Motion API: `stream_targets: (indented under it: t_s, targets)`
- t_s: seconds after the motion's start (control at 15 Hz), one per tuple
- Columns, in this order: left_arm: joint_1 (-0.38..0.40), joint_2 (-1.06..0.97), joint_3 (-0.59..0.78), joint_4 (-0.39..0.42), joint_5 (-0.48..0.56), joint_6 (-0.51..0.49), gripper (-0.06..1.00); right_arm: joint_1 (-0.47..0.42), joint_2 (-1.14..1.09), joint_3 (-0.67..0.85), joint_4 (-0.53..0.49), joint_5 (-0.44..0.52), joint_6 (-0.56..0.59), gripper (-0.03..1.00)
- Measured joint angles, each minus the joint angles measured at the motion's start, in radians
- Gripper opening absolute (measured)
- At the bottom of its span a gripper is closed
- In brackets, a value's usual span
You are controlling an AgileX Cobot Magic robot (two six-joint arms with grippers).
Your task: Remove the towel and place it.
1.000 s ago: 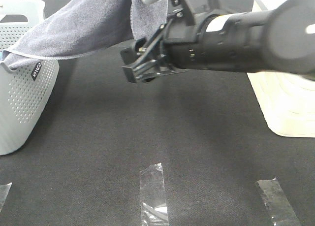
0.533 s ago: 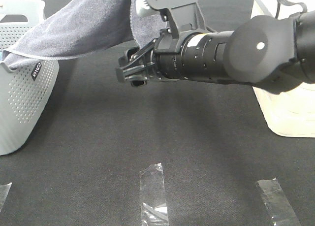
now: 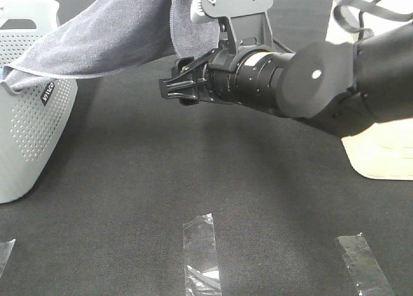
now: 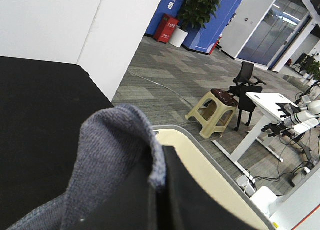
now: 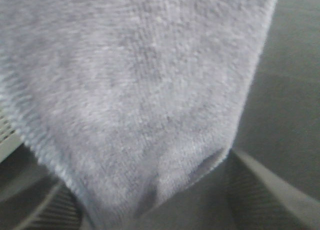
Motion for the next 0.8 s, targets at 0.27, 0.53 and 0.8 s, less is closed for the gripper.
stream_targets:
  t_s: [0.27,0.53,0.8]
  targets:
    - [0.0,0.0,0.0,0.011,0.0,0.0,0.0,0.0,0.022,0.0,0.004,-0.066,0.0,0.51]
    - [0.0,0.0,0.0,0.013,0.003,0.0,0.0,0.0,0.022,0.0,0.008,-0.067,0.0,0.17]
    - [0.0,0.0,0.0,0.015,0.021,0.0,0.0,0.0,0.022,0.0,0.009,-0.045,-0.005,0.0]
